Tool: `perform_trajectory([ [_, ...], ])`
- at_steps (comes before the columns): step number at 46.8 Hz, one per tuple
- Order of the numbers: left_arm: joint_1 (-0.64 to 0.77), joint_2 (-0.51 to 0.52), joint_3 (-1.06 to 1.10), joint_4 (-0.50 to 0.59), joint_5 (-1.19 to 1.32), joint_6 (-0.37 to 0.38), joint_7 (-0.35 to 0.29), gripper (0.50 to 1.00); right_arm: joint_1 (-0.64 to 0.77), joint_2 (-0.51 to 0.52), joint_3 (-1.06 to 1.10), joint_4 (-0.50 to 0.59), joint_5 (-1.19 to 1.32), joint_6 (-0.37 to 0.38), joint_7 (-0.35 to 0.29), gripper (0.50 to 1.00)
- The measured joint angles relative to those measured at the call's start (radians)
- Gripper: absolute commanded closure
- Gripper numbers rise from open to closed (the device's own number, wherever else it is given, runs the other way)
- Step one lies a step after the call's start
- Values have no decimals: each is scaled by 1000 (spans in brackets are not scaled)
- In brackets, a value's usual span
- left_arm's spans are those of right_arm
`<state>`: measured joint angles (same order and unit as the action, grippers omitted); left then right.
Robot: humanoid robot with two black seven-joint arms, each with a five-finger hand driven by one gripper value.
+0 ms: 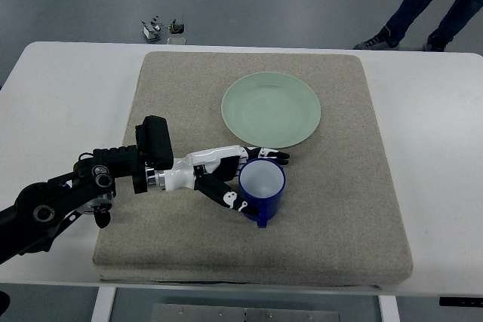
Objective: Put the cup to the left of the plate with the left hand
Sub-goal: 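Wrap the left hand fingers around the blue mug and grip it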
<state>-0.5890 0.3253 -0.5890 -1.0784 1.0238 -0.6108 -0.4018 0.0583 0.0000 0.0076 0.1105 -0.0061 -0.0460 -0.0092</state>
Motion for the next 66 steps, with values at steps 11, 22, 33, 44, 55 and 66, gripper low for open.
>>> perform_trajectory([
  [11,0,-3,0,0,7,0,-1,587,0,0,0,0,0,0,0,566],
  [22,-2,-2,-2,0,7,0,-2,647,0,0,0,0,0,0,0,566],
  [33,-1,-2,-2,-2,7,0,-2,799,0,0,0,0,0,0,0,566],
  [44,-1,-2,-2,-9,7,0,-2,834,0,0,0,0,0,0,0,566],
  [55,-2,-2,-2,-12,7,0,-3,879,0,0,0,0,0,0,0,566],
  [66,-30,0,-20,-14,-1,0,-7,1000,0,0,0,0,0,0,0,566],
])
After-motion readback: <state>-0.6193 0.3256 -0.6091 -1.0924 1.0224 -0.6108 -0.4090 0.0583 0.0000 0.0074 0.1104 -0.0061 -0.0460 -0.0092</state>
